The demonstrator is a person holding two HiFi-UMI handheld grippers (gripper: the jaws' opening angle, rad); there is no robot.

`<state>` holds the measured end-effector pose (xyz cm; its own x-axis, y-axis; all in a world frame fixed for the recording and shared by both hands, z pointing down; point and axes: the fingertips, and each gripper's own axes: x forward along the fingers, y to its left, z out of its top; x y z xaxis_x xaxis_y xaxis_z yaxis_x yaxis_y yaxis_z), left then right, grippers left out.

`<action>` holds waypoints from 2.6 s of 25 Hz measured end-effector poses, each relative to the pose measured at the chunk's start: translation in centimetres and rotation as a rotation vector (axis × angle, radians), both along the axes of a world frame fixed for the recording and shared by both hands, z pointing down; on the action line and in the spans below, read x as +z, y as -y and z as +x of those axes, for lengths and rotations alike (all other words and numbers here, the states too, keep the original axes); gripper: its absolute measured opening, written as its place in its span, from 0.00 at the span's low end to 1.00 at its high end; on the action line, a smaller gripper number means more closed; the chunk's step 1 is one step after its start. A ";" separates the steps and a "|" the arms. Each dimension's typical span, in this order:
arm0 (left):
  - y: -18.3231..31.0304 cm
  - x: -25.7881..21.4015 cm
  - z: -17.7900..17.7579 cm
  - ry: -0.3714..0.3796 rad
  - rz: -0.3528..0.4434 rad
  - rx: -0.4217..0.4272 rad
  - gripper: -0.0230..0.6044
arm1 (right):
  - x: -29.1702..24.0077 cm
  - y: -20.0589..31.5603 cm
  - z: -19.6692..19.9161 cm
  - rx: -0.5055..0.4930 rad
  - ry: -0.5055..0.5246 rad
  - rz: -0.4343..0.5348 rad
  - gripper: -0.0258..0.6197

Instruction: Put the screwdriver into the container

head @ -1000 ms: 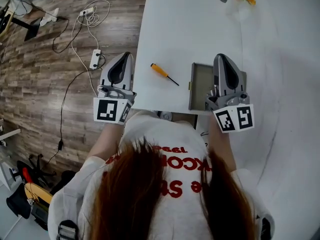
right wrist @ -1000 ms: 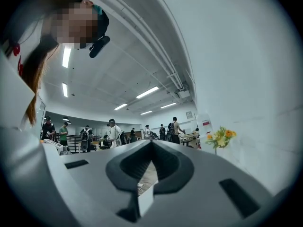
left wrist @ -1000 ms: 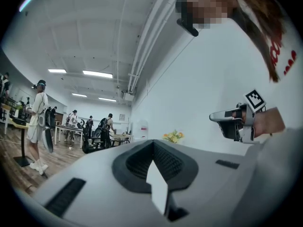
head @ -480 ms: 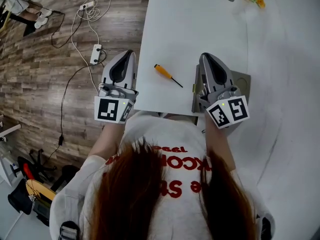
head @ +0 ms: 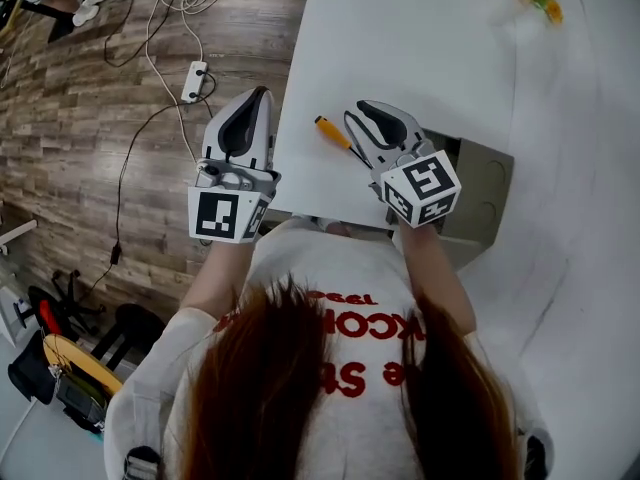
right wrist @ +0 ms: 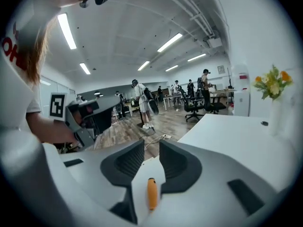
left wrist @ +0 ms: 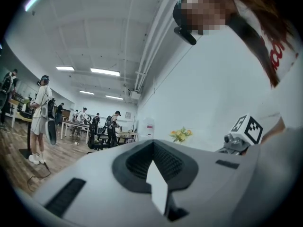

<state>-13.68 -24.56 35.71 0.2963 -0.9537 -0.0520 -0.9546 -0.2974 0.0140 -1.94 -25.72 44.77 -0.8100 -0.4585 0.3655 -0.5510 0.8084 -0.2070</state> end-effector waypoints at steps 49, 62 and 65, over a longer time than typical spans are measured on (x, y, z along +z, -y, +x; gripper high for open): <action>-2.7 -3.6 -3.0 0.042 0.060 -0.103 0.04 | -9.4 0.6 -0.8 0.052 0.159 0.258 0.21; -1.0 -5.8 1.6 0.035 0.121 0.057 0.04 | -14.6 -0.5 7.3 0.328 0.205 0.404 0.21; 0.0 -5.4 4.6 0.024 0.123 0.143 0.04 | -14.6 -1.2 10.2 0.415 0.193 0.409 0.21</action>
<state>-9.10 -24.58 30.26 0.4313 -0.8884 -0.1574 -0.9020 -0.4286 -0.0529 8.28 -24.53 30.19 -0.5679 -0.8220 -0.0419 -0.8203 0.5695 -0.0529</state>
